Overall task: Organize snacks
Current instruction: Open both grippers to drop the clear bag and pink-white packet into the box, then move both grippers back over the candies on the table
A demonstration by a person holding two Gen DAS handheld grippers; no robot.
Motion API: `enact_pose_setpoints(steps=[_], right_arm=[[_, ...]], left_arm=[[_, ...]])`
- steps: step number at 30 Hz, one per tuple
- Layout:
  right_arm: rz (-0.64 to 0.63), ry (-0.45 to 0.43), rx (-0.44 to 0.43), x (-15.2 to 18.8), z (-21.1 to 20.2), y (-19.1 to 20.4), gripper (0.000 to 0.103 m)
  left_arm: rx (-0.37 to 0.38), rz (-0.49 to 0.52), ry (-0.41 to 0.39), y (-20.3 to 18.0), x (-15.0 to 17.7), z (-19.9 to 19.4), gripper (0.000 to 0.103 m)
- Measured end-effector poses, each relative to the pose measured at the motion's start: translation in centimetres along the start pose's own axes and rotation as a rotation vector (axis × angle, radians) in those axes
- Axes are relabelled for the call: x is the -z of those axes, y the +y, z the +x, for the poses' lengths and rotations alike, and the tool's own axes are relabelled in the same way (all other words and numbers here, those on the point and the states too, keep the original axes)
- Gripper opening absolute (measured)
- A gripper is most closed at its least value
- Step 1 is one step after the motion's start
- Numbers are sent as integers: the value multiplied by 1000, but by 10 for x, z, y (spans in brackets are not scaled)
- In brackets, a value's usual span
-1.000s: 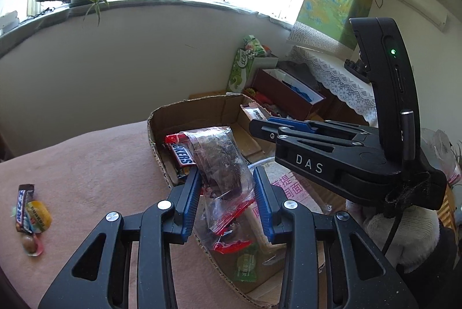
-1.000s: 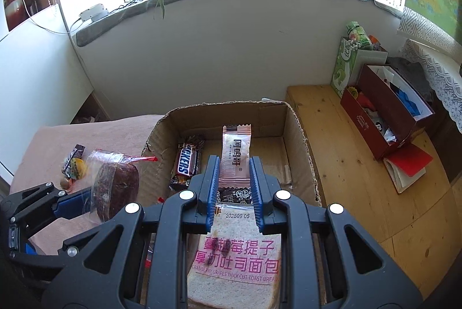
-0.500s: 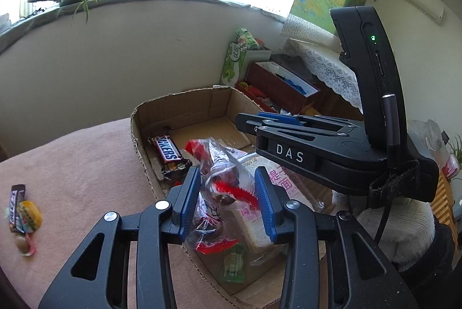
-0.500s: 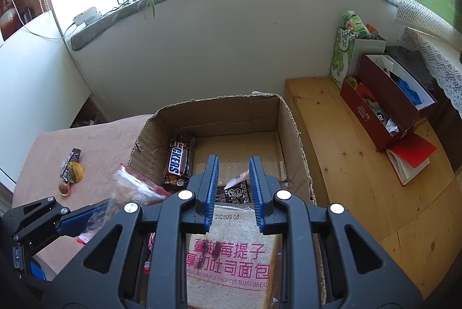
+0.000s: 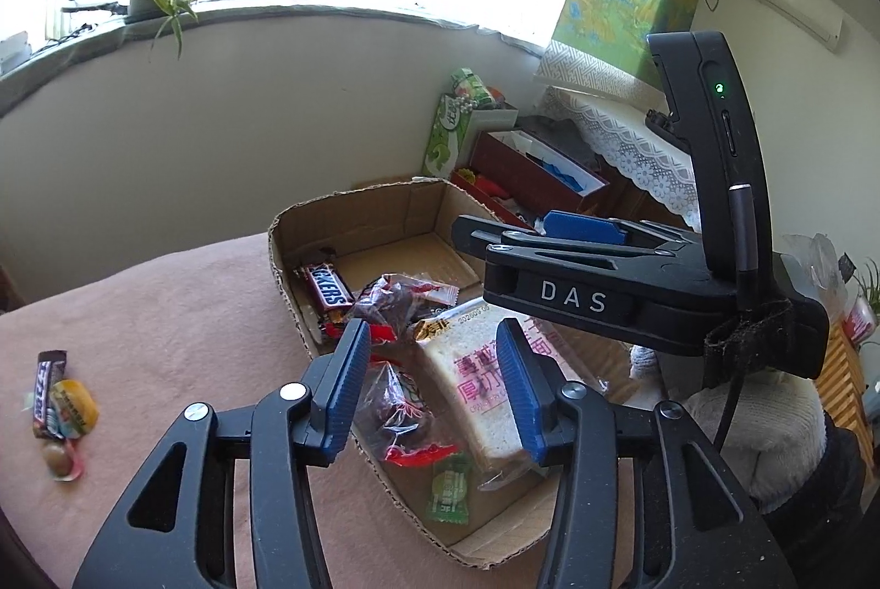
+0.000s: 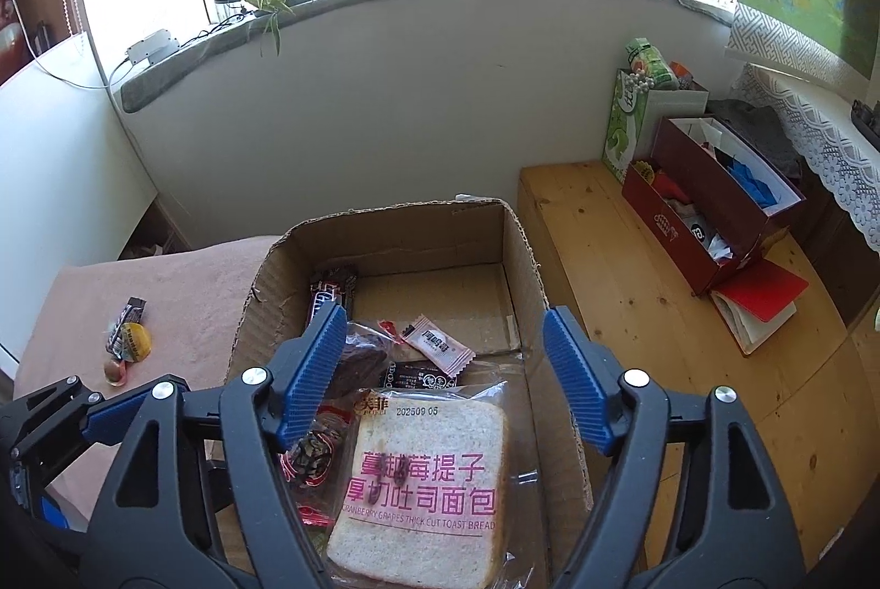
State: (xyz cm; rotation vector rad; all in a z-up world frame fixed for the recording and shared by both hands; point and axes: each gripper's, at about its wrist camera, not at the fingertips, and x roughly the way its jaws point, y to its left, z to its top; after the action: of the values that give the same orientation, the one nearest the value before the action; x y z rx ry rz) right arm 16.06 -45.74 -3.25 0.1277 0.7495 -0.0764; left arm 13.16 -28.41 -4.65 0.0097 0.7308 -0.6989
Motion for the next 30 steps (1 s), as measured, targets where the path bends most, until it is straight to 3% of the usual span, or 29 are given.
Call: enact_pose_setpoints(steps=[2, 18, 30], right_arm=[[1, -2, 1, 1, -3, 1, 84], [-6, -28, -12, 7, -31, 27, 89], [-48, -52, -86, 13, -49, 79, 89]], left_arm=[[0, -2, -6, 0, 1, -4, 52], [-40, -28, -60, 19, 9, -40, 53], [-126, -114, -69, 79, 29, -69, 53]])
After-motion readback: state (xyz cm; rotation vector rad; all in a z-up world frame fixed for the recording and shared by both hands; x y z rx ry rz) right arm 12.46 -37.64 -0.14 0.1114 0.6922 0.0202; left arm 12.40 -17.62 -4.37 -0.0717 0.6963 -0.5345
